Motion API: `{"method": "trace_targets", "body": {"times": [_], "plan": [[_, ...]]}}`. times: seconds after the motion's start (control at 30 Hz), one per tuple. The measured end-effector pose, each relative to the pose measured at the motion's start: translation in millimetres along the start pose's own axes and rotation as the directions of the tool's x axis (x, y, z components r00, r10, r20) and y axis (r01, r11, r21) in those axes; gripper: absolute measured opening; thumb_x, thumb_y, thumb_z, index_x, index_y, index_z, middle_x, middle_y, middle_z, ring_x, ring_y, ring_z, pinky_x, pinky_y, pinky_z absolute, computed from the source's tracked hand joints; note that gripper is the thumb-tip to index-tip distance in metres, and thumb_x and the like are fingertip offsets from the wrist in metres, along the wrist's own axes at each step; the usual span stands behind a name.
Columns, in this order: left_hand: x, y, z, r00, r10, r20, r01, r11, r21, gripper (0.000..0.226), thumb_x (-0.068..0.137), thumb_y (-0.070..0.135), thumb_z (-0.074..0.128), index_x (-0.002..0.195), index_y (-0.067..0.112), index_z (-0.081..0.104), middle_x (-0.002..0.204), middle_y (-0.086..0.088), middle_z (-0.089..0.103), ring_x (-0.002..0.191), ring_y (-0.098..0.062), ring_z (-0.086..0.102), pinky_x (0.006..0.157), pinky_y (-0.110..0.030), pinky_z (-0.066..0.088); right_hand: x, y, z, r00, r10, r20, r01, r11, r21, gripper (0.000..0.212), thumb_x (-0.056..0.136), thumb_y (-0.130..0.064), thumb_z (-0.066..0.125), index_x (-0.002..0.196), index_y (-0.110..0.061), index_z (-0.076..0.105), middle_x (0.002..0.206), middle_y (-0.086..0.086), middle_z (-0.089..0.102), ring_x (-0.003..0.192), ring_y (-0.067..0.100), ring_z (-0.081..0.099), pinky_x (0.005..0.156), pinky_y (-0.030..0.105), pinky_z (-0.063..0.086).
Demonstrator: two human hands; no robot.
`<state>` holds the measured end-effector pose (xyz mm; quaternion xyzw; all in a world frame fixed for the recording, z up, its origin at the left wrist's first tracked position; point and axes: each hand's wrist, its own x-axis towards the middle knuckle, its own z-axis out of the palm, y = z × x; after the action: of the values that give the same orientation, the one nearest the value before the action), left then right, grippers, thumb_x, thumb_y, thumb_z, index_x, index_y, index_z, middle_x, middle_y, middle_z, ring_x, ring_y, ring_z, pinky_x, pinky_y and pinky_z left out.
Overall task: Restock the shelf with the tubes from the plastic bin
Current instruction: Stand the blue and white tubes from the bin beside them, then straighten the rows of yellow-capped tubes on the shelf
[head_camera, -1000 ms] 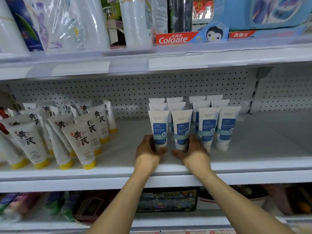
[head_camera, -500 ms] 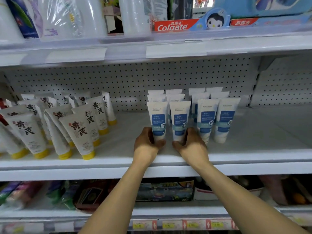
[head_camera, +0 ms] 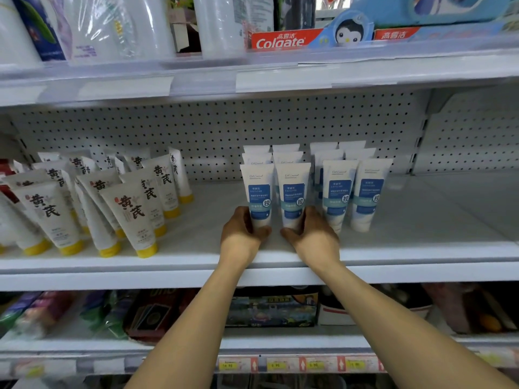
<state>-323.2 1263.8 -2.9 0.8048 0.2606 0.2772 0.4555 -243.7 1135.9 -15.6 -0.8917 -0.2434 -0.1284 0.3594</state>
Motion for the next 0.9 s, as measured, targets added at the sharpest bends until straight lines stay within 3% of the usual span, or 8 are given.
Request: {"method": "trace_targets", "body": {"times": [0.23,0.33,0.43,0.57,0.67,0.8,0.9], "plan": [[-3,5,-3,0.999,-0.019,0.036,0.019,1.000,0.013,0.044,0.072,0.020,0.080,0.106,0.018,0.053,0.101,-0.001,0.068,0.086,-0.018,0.063,0.076,-0.028,0.051,-2,-1,-4,0.998,0.014,0.059,-0.016,0.999,0.035,0.053,0.076,-0.041,0.072,0.109,-0.011,0.044,0.108,0.008,0.057,0.099,0.029,0.058,0.070,0.031,0.041],[-6,7,-10,0.997,-0.063,0.050,0.063,0.998,-0.008,0.060,0.072,0.020,0.082,0.121,0.013,0.049,0.108,-0.004,0.065,0.093,-0.019,0.061,0.080,-0.029,0.050,-3,-1,-11,0.992,0.040,0.117,-0.056,0.989,0.133,0.058,0.072,-0.035,0.077,0.111,-0.010,0.042,0.106,0.009,0.057,0.096,0.031,0.059,0.074,0.034,0.049],[-19,8,-23,0.998,-0.057,0.025,0.056,0.997,0.050,0.066,0.077,0.024,0.079,0.130,0.012,0.042,0.113,-0.006,0.058,0.099,-0.019,0.056,0.081,-0.028,0.047,-13,1,-18,0.990,-0.007,0.139,-0.009,0.994,0.111,0.050,0.077,-0.027,0.072,0.111,-0.005,0.043,0.101,0.014,0.057,0.091,0.034,0.060,0.071,0.035,0.050],[-45,6,-40,0.999,0.040,-0.031,-0.035,0.986,0.165,0.050,0.083,0.029,0.072,0.125,0.013,0.050,0.114,0.000,0.057,0.099,-0.014,0.056,0.081,-0.025,0.044,-39,1,-29,0.996,-0.058,0.073,0.048,0.990,0.132,0.033,0.088,-0.025,0.062,0.110,-0.009,0.043,0.104,0.010,0.053,0.093,0.027,0.056,0.072,0.032,0.045],[-60,12,-51,0.994,0.110,-0.009,-0.108,0.985,0.137,0.027,0.086,0.031,0.068,0.109,0.019,0.059,0.102,0.007,0.063,0.089,-0.011,0.060,0.077,-0.027,0.051,-55,-6,-36,0.978,-0.210,0.011,0.204,0.960,0.191,0.022,0.091,-0.028,0.059,0.106,-0.019,0.046,0.102,-0.005,0.052,0.087,0.013,0.054,0.074,0.035,0.048],[-76,19,-75,0.975,0.211,0.066,-0.217,0.970,0.113,0.008,0.087,0.026,0.068,0.093,0.026,0.064,0.085,0.010,0.066,0.078,-0.013,0.063,0.072,-0.035,0.058,-64,-28,-39,0.916,-0.396,0.060,0.367,0.890,0.272,0.013,0.090,-0.023,0.060,0.100,-0.026,0.051,0.088,-0.013,0.053,0.075,0.005,0.053,0.067,0.032,0.049],[-78,25,-102,0.949,0.308,0.067,-0.315,0.937,0.150,0.009,0.088,0.023,0.067,0.089,0.031,0.062,0.079,0.013,0.065,0.074,-0.012,0.064,0.068,-0.029,0.055,-63,-53,-38,0.867,-0.490,0.087,0.442,0.840,0.315,0.011,0.091,-0.021,0.060,0.100,-0.024,0.055,0.085,-0.014,0.055,0.073,0.006,0.054,0.067,0.032,0.050]]}}
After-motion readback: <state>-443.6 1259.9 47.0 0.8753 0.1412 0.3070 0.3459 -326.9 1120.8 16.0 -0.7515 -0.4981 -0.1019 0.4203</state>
